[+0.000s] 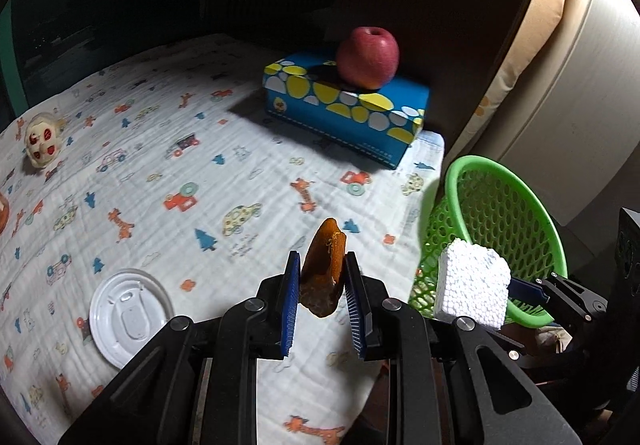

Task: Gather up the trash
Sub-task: 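Grasp the white foam block with the right tool while the left tool carries the cake piece, then drop the foam block into the basket with the right tool while the left tool drops the cake piece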

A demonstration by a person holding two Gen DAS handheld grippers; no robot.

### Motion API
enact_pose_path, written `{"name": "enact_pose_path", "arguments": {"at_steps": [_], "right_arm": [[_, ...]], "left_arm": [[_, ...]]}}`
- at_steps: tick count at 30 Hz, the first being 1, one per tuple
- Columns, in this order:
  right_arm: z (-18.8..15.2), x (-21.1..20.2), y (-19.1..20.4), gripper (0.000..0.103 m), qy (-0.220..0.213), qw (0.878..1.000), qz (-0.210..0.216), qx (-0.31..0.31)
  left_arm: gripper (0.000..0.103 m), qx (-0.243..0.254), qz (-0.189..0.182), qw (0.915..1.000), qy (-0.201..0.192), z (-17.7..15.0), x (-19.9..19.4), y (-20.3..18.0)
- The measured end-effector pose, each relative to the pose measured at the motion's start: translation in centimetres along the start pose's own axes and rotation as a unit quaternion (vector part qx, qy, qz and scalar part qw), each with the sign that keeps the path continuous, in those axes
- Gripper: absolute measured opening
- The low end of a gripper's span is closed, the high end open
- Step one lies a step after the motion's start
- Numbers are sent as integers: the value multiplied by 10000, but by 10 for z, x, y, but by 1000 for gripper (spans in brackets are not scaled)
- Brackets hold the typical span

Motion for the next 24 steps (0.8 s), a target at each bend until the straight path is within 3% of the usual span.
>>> {"name": "enact_pose_path", "arguments": {"at_steps": [14, 24], "right_arm": [[-10, -37, -97, 69, -203, 9951, -711, 653], [-27, -51, -140, 70, -165, 9901, -994, 979]], "left_arm": [[22, 665, -616, 9957, 194, 20, 35, -104], [22, 846, -968, 9906, 458, 18, 59, -148]]}}
Point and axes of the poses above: each gripper's, at about its wrist camera, not at the fingertips, and x roughly the way its jaws point, y to its left, z to its top, the point moved 1 cm from there along x, roughly the way its jaws point, and after that the axes turned 5 degrees about -y, right-handed, at the moved point
